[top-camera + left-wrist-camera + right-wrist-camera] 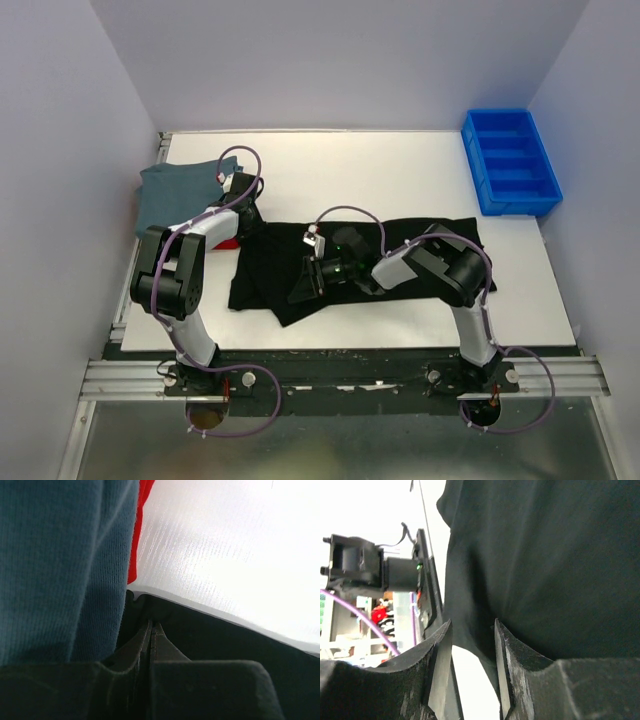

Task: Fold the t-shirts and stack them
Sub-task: Fold the other side of the tshirt into a rectangle

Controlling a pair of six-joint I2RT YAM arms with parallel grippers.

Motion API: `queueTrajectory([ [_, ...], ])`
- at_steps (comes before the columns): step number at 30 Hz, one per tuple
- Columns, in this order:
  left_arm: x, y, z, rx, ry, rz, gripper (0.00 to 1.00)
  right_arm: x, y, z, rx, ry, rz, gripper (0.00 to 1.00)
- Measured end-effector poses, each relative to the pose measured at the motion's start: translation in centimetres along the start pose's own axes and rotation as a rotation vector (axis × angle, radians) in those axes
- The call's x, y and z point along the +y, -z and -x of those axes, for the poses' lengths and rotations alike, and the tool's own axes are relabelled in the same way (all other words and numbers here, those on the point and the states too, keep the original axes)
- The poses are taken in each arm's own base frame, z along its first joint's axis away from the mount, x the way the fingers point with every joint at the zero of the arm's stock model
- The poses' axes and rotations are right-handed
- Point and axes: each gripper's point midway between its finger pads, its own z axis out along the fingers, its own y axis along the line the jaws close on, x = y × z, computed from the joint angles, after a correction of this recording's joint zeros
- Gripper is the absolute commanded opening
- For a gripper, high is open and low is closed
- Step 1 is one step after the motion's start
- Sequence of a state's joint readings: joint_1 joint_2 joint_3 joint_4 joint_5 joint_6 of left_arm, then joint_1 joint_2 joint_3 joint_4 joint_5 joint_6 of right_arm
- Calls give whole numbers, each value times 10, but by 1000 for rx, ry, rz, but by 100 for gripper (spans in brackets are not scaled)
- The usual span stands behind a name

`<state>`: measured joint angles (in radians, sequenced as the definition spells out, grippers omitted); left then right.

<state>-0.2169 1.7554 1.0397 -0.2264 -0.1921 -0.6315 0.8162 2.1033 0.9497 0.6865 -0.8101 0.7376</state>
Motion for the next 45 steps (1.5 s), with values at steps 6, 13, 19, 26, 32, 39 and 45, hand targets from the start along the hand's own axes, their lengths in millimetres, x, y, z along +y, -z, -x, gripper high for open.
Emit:
queueTrajectory([
  [6, 0, 0, 0, 0, -1, 0, 7, 33, 2, -52, 66, -34, 64, 47],
  [13, 0, 0, 0, -1, -4, 0, 7, 74, 7, -64, 91, -4, 129, 48],
  [19, 0, 1, 1, -4, -5, -2, 12, 79, 25, -39, 27, 52, 63, 49],
  [26, -14, 21, 15, -55, -7, -47, 28, 43, 56, -11, -64, 53, -141, 48],
  [32, -32, 46, 21, -97, -27, -102, 37, 21, 80, -10, -99, 52, -317, 40],
  [39, -42, 95, 4, -131, -52, -170, 39, 19, 121, 2, -212, 75, -496, 11],
  [45, -40, 144, -29, -158, -40, -281, 38, 15, 170, 25, -339, 109, -672, 1],
])
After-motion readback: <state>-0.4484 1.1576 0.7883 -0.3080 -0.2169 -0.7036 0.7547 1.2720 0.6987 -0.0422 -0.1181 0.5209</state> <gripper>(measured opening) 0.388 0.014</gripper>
